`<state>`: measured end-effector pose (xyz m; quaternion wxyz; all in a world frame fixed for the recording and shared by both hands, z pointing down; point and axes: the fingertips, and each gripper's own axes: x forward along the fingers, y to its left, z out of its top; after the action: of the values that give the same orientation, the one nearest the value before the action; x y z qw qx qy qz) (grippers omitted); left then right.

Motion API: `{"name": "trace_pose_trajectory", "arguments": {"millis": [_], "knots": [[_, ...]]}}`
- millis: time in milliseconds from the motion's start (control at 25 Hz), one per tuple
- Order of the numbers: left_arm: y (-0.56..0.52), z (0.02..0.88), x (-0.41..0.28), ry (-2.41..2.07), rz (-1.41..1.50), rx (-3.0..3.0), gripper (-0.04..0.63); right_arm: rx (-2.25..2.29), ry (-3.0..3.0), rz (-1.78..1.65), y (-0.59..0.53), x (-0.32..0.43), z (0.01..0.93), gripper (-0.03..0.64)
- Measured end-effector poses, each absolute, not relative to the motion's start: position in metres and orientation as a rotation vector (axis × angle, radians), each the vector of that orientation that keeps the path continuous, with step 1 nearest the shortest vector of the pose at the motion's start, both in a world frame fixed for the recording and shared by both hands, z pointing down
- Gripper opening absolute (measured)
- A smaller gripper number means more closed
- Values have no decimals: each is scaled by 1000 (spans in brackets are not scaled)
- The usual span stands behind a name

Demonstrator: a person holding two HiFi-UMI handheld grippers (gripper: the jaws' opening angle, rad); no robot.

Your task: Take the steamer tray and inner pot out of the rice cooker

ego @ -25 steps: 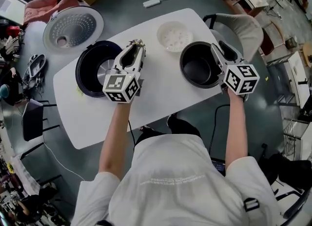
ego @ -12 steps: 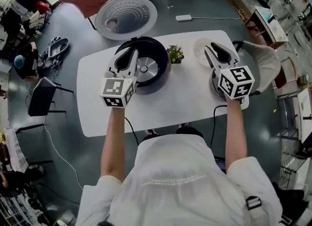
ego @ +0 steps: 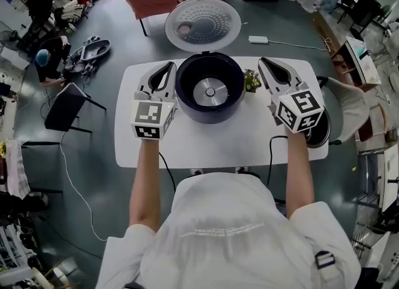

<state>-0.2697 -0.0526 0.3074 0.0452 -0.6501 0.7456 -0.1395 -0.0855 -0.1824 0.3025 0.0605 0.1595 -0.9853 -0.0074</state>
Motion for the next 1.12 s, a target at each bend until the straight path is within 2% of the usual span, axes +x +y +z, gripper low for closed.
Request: {"name": "trace_pose_trajectory", "arguments": {"millis": [520,1120], "knots": [[-28,275,-279,2242,-382,-1947,14,422,-3022,-98,-160,-118,275,25],[-25,262,-273,2226,-324,-1944,14,450,-3016,-135,-158,-110,267,25]]}}
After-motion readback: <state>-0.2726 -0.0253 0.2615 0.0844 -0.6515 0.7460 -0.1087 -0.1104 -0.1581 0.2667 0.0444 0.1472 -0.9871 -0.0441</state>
